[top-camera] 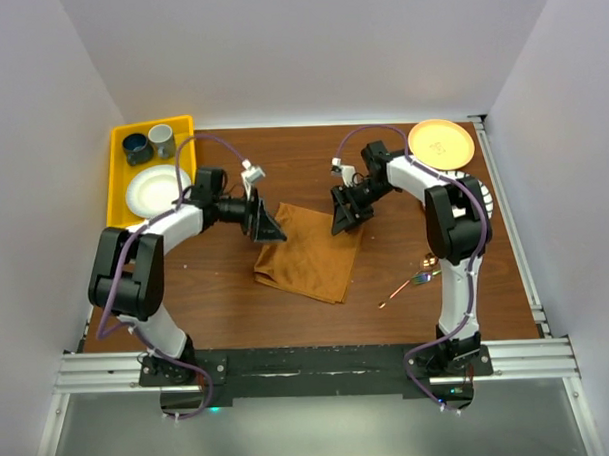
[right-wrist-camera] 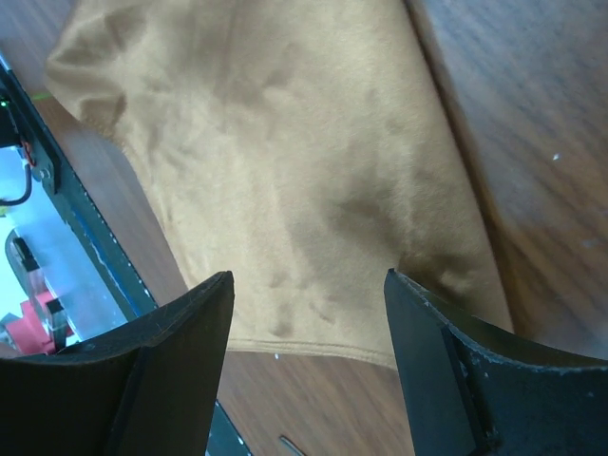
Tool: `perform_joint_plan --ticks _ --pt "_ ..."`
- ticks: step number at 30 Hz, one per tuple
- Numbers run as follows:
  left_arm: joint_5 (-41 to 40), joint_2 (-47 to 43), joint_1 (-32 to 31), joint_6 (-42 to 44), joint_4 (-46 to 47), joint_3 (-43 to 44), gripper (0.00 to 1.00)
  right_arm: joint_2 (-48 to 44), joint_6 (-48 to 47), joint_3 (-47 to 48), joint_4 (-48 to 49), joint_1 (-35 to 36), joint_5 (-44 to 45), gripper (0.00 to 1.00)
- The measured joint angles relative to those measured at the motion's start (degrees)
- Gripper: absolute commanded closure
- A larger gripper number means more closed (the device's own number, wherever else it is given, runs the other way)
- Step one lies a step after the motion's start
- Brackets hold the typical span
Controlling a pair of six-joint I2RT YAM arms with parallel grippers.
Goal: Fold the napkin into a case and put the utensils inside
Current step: Smooth out the square-folded napkin at the center of the board.
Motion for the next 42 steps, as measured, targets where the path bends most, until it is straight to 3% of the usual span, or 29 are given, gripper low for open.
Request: perform_joint_plan --ticks 3,7,16,20,27,33,42 --pt "2.14 1.27 0.00 5.14 -5.49 -5.03 0.00 -1.68 0.00 -0.33 -0.13 0.52 0.87 0.32" --pt "2.67 5.29 0.00 5.25 -7.91 -11.93 0.00 -1.90 0.04 -0.55 0.28 1.20 2.03 0.32" --pt "10.82 11.47 3.13 -7.15 3.10 -13.81 0.00 3.15 2.01 2.95 -0.50 1.27 3.67 0.34" --pt "13.46 12.33 4.94 -6.95 2.58 -13.77 0.00 4.76 2.43 5.64 -1.18 1.33 3.67 0.34" --pt "4.68 1.55 5.03 3.69 -7.76 -15.10 0.00 4.57 2.08 5.79 -1.42 1.49 4.02 0.34" --pt "1.27 -9.68 -0.28 3.72 -7.56 -15.08 0.00 3.98 1.38 5.44 -1.22 1.99 4.92 0.33" --pt "0.35 0.00 -1.29 -2.91 -2.21 -21.16 0.00 3.80 0.87 5.97 -1.70 2.47 6.78 0.34"
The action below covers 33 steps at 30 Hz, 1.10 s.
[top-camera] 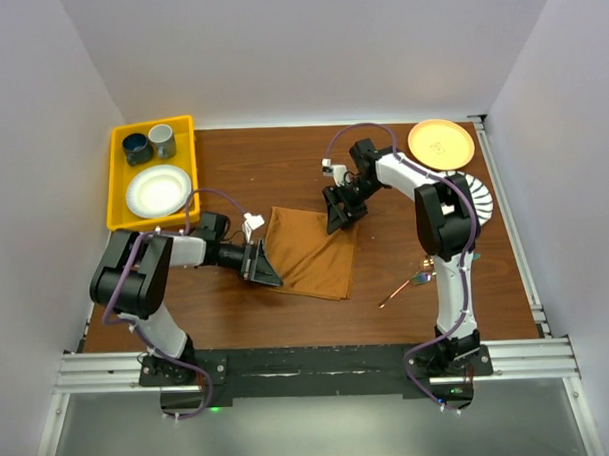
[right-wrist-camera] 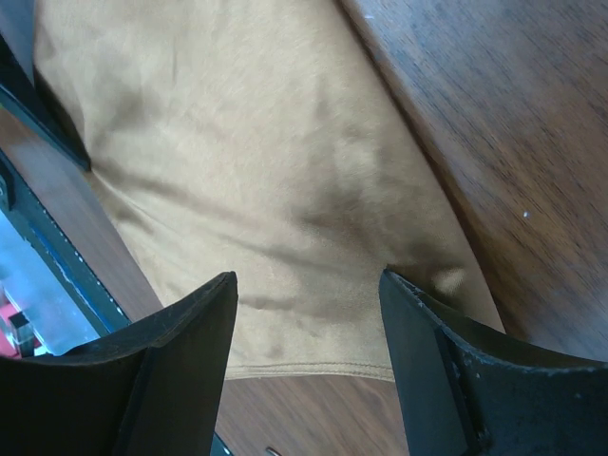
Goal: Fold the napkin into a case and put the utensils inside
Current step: Smooth out the square-folded napkin at the center of the board.
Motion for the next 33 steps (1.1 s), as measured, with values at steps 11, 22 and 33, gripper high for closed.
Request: perform_joint_plan --ticks 11,22,33 --pt "1.70 0.96 1.88 -2.16 -1.49 1.62 0.00 -0.13 -1.20 0.20 -0.35 0.39 1.14 0.34" --pt "-0.28 -4.63 1.40 -14.53 16.28 8.83 0.00 -1.77 -2.14 0.22 -1.14 0.52 1.07 0.33" --pt "-1.14 -3.23 -1.79 -31.98 33.99 -7.52 0.00 -2.45 -2.14 -0.98 -1.44 1.03 0.09 0.33"
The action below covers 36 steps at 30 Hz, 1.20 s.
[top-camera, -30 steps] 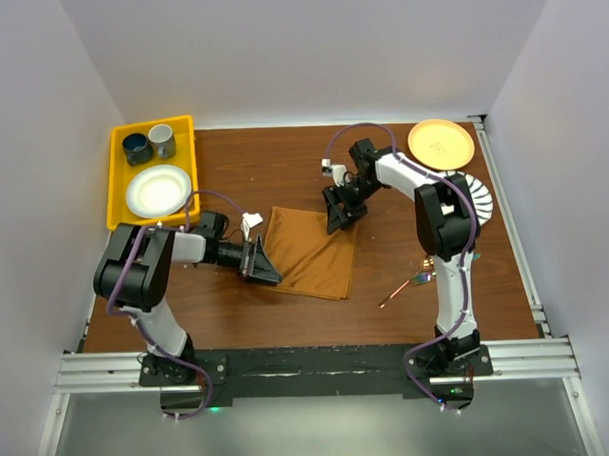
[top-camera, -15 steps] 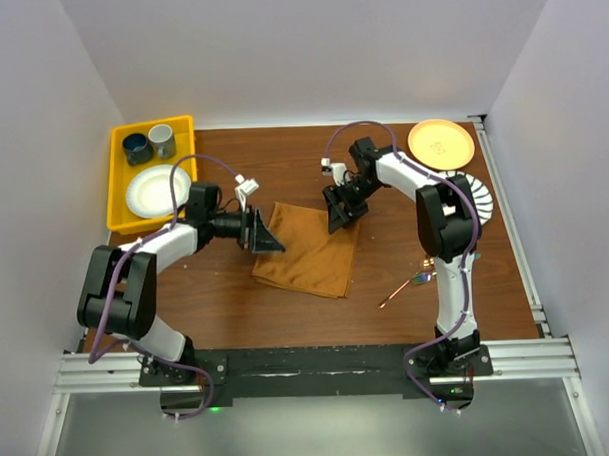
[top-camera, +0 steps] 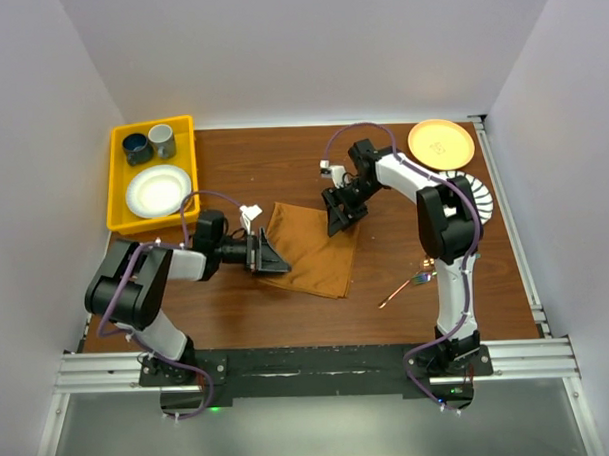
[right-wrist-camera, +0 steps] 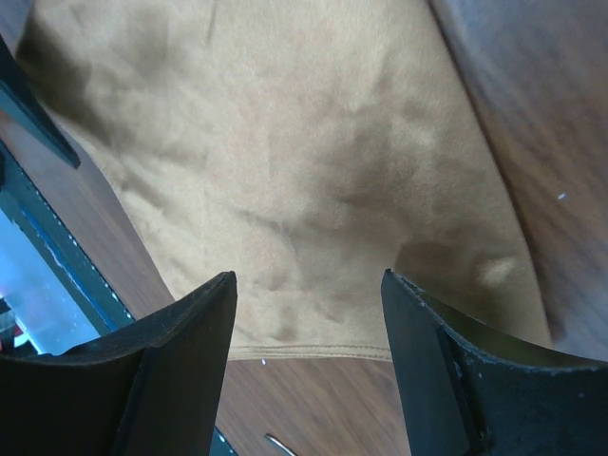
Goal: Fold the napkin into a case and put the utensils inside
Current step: Smooth out the square-folded napkin at the center of the board, then pick up the top corner of the square folded napkin from the center of the board.
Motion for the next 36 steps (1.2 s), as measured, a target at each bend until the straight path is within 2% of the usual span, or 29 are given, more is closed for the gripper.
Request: perform_joint_plan --ticks 4,8,12,14,20,23,27,29,30,32,33,34,36 --pt "-1.29 4.68 0.50 -0.07 1.07 0.09 0.00 0.02 0.00 -1.44 0.15 0.24 0.61 0.33" --pt "1.42 9.18 1.31 -3.48 2.97 1.86 0.00 0.20 0.00 -1.77 0.42 0.24 1.36 0.34" --pt "2.62 9.66 1.60 -4.22 3.19 2.32 0.00 0.20 -0.04 -1.77 0.44 0.26 1.38 0.35" --pt "1.90 8.09 1.53 -2.60 1.31 2.34 0.00 0.20 -0.13 -1.84 0.48 0.28 1.46 0.40" --pt "-3.93 -8.68 1.05 13.84 -15.50 7.17 0.00 -3.26 -0.20 -8.26 3.48 0.96 1.05 0.43" --pt "-9.55 -17.51 0.37 27.43 -24.26 13.09 0.00 -6.75 -0.20 -13.88 3.74 2.32 0.98 0.43" --pt "-14.25 -22.21 -2.10 45.05 -32.48 16.76 0.02 -9.44 -0.46 -17.22 1.60 3.78 -0.44 0.44" --pt "-17.18 -22.82 -5.33 53.88 -37.22 16.65 0.10 -10.62 -0.59 -17.25 0.81 4.07 -1.51 0.44" --pt "-18.69 -22.93 -7.28 56.94 -38.42 16.31 0.26 -11.45 -0.57 -17.16 0.63 4.02 -1.84 0.45" --pt "-22.45 -23.54 -12.44 63.12 -40.68 14.75 0.47 -12.76 -0.42 -16.31 0.33 3.72 -1.92 0.45" --pt "-24.39 -24.06 -15.56 65.90 -41.46 13.68 0.65 -13.18 -0.33 -15.61 0.42 3.54 -1.86 0.45" --pt "-26.14 -24.59 -18.60 68.32 -42.36 12.79 0.72 -13.44 -0.13 -14.82 0.57 3.32 -1.77 0.46" --pt "-30.14 -25.29 -25.27 72.48 -42.84 11.23 0.76 -13.42 0.28 -13.40 1.11 2.99 -1.64 0.46"
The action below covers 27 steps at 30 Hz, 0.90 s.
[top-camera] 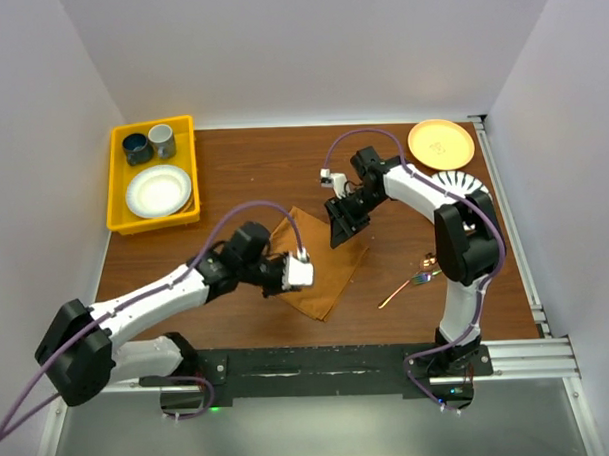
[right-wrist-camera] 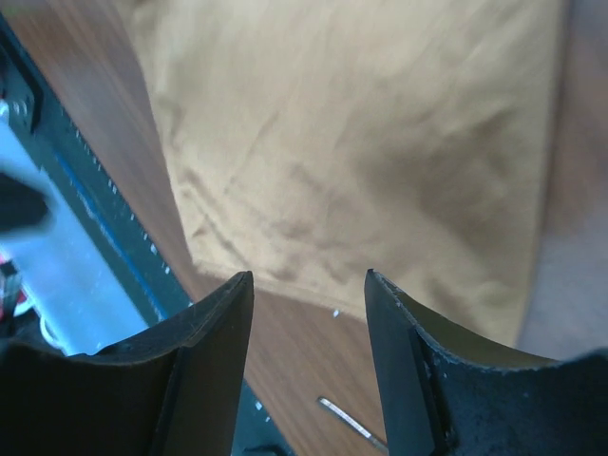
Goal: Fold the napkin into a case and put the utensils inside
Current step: Pick up the top corner of the square folded napkin from the center of the board.
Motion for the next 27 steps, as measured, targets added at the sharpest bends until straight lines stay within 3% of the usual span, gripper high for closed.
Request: perform_joint_plan --ticks 6,11,16,27 --pt "-13.27 -0.66 -17.03 6.78 4.37 -5.22 0.73 1.99 0.96 1.84 1.38 -1.01 0.81 0.46" --pt "-21.68 1.07 -26.18 9.81 8.31 -7.54 0.71 4.61 1.29 3.04 1.44 -1.33 1.68 0.46" --pt "-26.47 4.42 -29.97 11.76 12.17 -7.80 0.68 4.96 1.27 3.67 1.33 -1.31 1.79 0.46" --pt "-29.31 12.15 -31.80 12.15 16.15 -7.80 0.65 4.96 1.27 3.72 1.33 -1.46 1.57 0.46"
